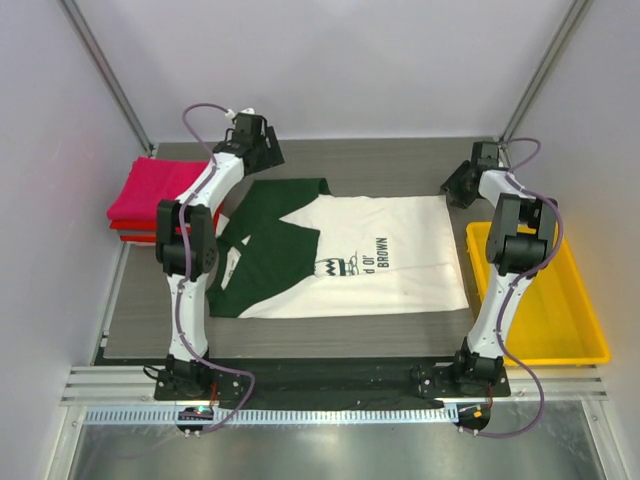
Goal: Fold and stack the t-shirts
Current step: Fold the tshirt
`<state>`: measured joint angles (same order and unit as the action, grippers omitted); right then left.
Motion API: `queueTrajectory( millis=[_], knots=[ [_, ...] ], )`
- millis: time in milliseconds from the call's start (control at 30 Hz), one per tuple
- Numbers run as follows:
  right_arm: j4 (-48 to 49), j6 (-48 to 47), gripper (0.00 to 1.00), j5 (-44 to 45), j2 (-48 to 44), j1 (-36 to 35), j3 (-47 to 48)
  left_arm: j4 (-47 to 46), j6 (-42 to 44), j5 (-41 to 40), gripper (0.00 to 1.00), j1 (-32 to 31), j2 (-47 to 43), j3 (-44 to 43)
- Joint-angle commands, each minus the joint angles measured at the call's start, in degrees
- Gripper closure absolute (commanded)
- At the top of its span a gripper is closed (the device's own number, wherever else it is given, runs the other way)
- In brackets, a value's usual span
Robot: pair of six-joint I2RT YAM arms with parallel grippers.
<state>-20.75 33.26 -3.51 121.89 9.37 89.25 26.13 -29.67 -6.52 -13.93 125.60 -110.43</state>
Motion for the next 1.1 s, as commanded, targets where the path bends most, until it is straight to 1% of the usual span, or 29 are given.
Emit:
queueTrajectory(
  millis=[0,67,100,167,200,267,333,400,600,700,767,800,900,967,1000,1033,1067],
  knots=[
    [0.1,-1.44,0.49,0.43,0.46,-1.45,3.29,0.85,2.69,-2.53,0.2,0.84,2.27,-3.47],
    [0.1,-1.61,0.5,0.43,0.98,-1.81,3.38,0.85,1.9,-0.26,0.2,1.71,3.24,-3.82],
    [0.19,-1.44,0.55,0.34,0.9,-1.89,3.12,0.5,-0.1,2.71,0.2,2.33,3.94,-3.48],
    [0.36,-1.44,0.59,0.78,0.99,-2.07,2.77,-1.6,-1.96,5.02,0.2,3.64,4.39,-2.42],
    [0.36,-1.53,0.66,0.87,1.07,-1.98,2.86,-2.48,-2.75,5.9,0.2,3.91,4.48,-1.38],
    [0.45,-1.44,0.73,1.22,1.6,-1.98,3.03,-3.89,-2.85,5.74,0.2,4.18,4.91,-1.1],
    [0.45,-1.53,0.87,0.96,2.04,-1.9,3.38,-3.89,-2.59,5.56,0.2,4.26,6.23,-2.15],
    [0.27,-1.44,0.98,1.13,2.3,-1.98,3.38,-3.54,-2.67,5.65,0.21,4.44,7.28,-3.64],
    [0.36,-1.53,0.99,1.31,1.34,-1.9,2.15,-2.84,-2.58,5.12,0.24,4.44,10.71,-6.63],
    [0.54,-1.44,0.99,0.44,1.69,-1.89,2.24,-2.49,-3.03,5.38,0.28,4.35,12.38,-8.04],
    [0.45,-1.26,0.99,-0.09,1.95,-1.89,2.33,-1.7,-3.2,5.38,0.36,4.35,13.61,-9.27],
    [0.54,-1.26,0.99,-0.27,1.95,-1.89,2.33,-1.09,-3.11,4.95,0.38,4.27,13.88,-9.54],
    [0.54,-1.26,0.99,-0.62,1.87,-1.89,2.33,-1.08,-2.59,3.19,0.39,4.27,14.49,-9.54],
    [0.54,-1.35,0.99,-0.45,1.52,-1.89,2.07,-1.17,-2.41,3.45,0.42,4.27,15.02,-9.89],
    [0.71,-1.35,0.99,-0.53,1.34,-1.89,1.98,-0.91,-2.5,3.54,0.44,4.35,15.46,-10.41],
    [0.71,-1.35,0.99,-0.45,1.34,-1.89,1.98,-0.73,-2.5,3.62,0.5,4.27,15.72,-10.59],
    [0.63,-1.53,0.99,-0.45,1.25,-1.89,1.98,-0.73,-2.41,3.54,0.53,4.27,15.81,-10.68]
  ],
)
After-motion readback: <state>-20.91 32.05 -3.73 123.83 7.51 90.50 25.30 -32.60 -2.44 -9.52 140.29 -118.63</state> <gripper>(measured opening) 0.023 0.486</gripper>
